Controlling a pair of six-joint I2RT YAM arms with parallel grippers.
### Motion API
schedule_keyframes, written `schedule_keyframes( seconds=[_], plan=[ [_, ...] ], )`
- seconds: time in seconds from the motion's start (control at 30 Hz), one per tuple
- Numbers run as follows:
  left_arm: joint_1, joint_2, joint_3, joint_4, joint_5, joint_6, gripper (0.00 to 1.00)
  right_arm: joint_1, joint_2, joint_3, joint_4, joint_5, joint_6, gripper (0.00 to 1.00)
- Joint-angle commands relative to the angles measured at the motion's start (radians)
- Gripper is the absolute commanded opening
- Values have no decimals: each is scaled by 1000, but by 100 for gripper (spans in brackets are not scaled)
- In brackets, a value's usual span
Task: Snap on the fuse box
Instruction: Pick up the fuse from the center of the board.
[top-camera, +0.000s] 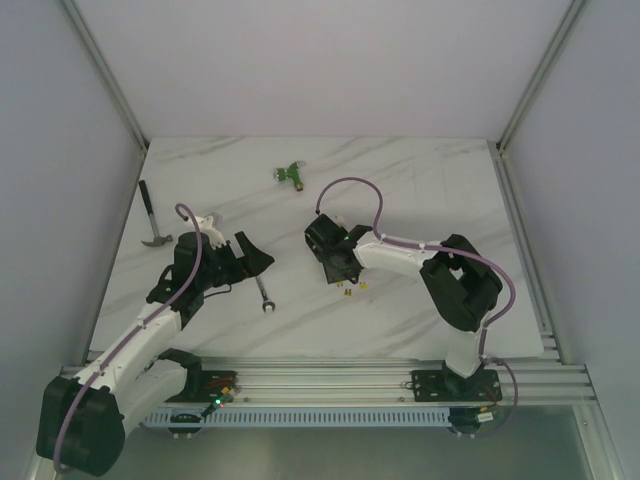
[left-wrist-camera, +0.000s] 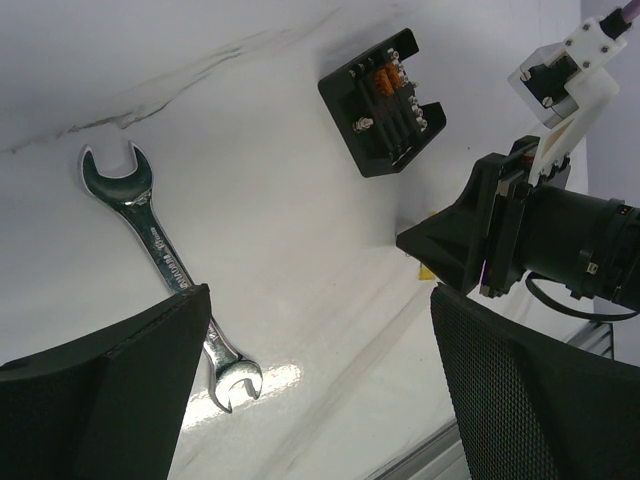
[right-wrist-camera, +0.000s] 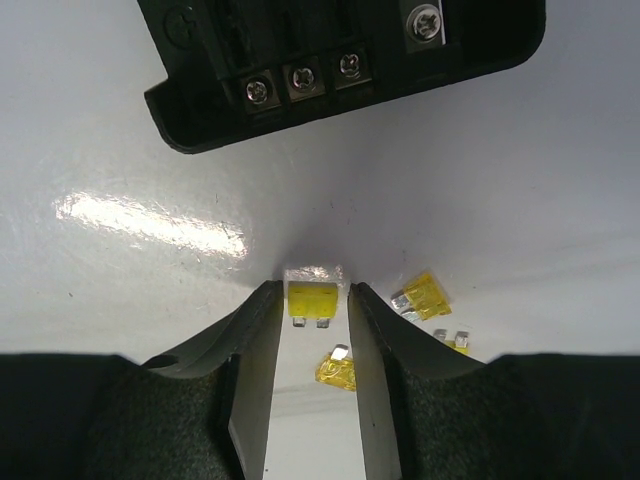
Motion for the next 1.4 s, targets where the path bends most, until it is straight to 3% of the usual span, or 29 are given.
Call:
schedule_keyframes(
  seconds=[0.0, 0.9, 1.37],
  plan=[
    [-6, -3, -12, -10, 21, 11, 100, -4, 54, 7, -31, 4, 6, 39],
    [-42, 7, -5, -2, 10, -3, 100, -3, -4, -18, 5, 37, 25, 26],
    [-57, 7, -4, 0, 5, -1, 100, -5, 2, -14, -31, -3, 9, 38]
  ],
)
